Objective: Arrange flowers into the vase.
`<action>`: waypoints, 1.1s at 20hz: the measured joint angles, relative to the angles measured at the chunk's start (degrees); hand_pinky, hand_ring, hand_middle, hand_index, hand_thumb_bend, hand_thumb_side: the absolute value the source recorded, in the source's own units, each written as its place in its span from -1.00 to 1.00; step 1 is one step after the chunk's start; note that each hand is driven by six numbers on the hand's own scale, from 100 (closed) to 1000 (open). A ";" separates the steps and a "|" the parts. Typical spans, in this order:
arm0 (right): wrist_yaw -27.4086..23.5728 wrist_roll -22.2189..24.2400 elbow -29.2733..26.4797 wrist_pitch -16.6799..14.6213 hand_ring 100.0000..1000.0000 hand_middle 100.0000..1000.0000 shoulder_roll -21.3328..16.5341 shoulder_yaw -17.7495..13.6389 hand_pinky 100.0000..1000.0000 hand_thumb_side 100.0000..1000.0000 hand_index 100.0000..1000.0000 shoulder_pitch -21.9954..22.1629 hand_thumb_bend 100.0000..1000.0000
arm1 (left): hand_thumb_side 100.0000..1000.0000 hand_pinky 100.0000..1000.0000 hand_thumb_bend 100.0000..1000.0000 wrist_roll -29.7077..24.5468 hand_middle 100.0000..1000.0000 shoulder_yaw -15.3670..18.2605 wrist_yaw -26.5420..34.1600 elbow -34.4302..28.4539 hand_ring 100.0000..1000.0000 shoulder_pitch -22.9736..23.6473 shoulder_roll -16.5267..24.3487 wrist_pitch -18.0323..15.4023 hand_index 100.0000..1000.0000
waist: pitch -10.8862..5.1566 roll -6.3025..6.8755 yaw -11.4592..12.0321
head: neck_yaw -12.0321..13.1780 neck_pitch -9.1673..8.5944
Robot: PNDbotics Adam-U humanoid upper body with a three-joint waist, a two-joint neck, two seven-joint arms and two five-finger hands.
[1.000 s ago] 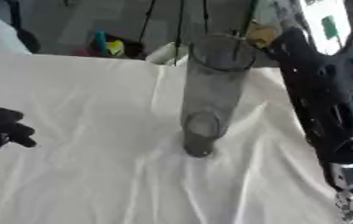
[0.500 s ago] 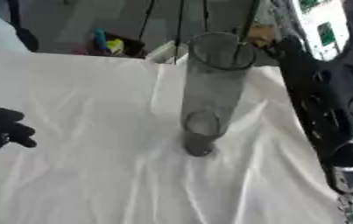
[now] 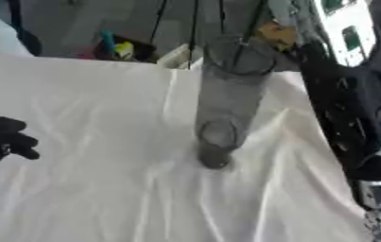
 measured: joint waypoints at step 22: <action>13.77 13.81 0.21 6.84 0.08 -0.62 -5.14 1.11 -0.74 0.88 -0.67 1.55 -1.00 | 1.00 -0.06 -1.00 -0.19 0.21 0.00 -0.02 0.00 0.11 -0.01 0.00 0.18 0.36 | 0.00 0.00 -0.61 | 0.84 -0.01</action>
